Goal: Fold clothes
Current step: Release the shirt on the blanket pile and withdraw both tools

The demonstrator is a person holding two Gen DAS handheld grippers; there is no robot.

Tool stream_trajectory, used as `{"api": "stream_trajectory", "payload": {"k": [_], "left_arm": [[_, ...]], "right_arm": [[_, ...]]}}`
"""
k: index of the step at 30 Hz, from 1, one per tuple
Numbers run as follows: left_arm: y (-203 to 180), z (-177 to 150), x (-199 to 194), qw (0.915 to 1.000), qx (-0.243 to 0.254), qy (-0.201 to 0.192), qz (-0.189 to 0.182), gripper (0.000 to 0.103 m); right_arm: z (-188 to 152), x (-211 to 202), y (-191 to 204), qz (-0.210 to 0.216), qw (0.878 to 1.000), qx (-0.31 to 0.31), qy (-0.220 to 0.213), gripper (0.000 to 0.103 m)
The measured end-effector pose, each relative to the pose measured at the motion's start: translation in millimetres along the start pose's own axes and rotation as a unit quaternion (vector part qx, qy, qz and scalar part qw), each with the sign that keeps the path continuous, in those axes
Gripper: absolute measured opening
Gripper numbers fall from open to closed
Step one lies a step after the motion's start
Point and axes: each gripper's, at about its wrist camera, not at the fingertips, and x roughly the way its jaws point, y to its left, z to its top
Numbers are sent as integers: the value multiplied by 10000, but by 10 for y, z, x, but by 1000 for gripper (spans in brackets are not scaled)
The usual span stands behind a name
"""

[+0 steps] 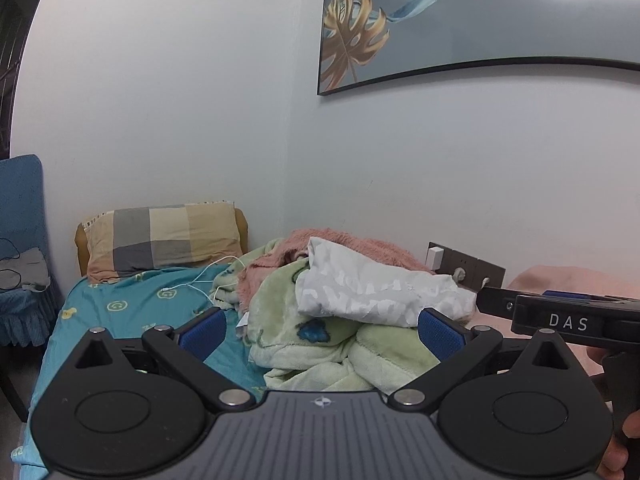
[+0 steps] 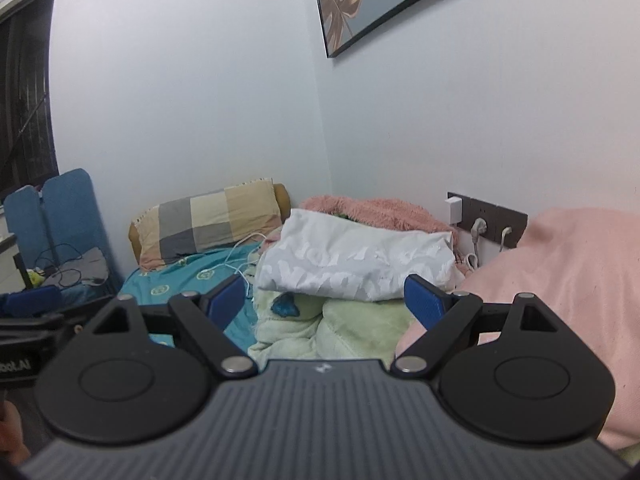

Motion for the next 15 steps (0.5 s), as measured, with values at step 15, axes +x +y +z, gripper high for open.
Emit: {"api": "stream_trajectory", "payload": {"k": [15], "left_arm": [[44,-85,29,10000,-35,2,-4,103]], "right_arm": [[-40,24,75,-169,9997,-166,25,88]]}}
